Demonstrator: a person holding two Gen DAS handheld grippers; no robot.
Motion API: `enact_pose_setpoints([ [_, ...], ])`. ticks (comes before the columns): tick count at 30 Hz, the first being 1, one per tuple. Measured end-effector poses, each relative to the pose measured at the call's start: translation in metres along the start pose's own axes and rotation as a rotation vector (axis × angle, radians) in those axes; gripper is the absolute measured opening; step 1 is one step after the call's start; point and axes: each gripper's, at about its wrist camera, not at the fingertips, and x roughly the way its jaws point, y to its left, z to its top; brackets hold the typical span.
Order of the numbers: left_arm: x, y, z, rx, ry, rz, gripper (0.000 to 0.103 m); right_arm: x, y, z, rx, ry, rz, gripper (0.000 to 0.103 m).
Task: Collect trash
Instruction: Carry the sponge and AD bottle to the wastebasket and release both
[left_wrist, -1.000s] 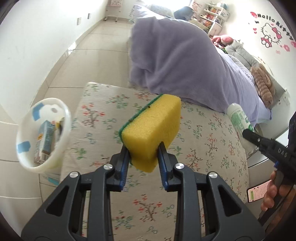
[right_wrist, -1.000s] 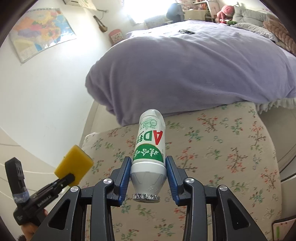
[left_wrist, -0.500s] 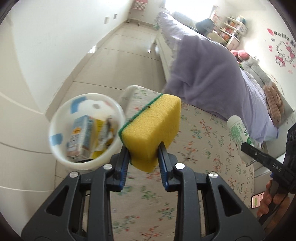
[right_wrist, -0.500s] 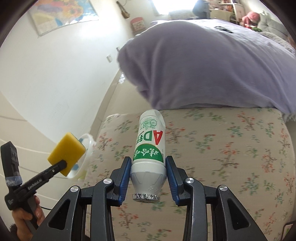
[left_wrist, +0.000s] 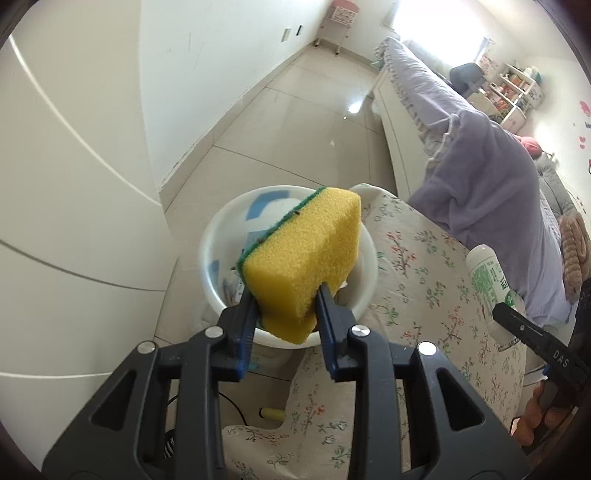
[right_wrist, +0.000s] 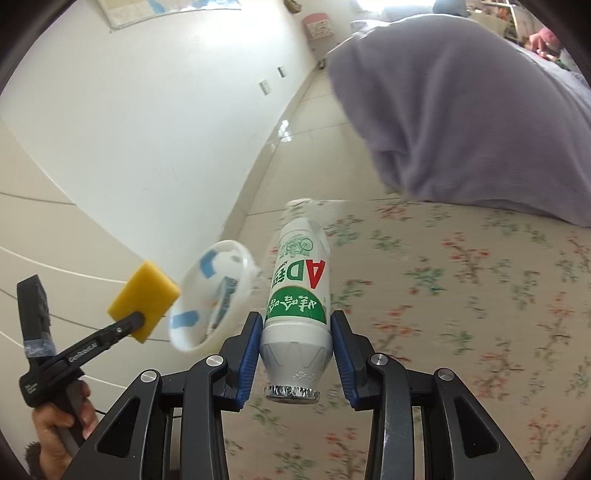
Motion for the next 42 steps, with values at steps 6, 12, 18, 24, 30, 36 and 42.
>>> enact_pose_setpoints([
  [6,0.011,0.004,0.006,0.004,-0.004,0.010,0.034,0.029,0.036,-0.004,-0.037,0.026,0.038,0.038],
  [12,0.016,0.017,0.009,0.003,-0.013,0.061,0.074,0.049,0.057,-0.005,-0.067,0.027,0.068,0.038],
  [18,0.003,0.026,0.005,0.032,-0.036,0.127,0.088,0.066,0.073,0.001,-0.101,0.028,0.105,0.038],
  [24,-0.010,0.033,0.000,0.064,-0.066,0.175,0.095,0.084,0.090,0.000,-0.137,0.033,0.120,0.039],
  [30,-0.014,0.038,-0.001,0.068,-0.079,0.199,0.100,0.094,0.094,0.003,-0.126,-0.006,0.159,0.071],
  [36,-0.020,0.033,-0.005,0.084,-0.085,0.207,0.101,0.075,0.089,0.000,-0.134,-0.057,0.119,0.077],
  [42,-0.029,0.029,-0.013,0.097,-0.087,0.211,0.102,0.047,0.077,-0.003,-0.119,-0.088,0.055,0.077],
])
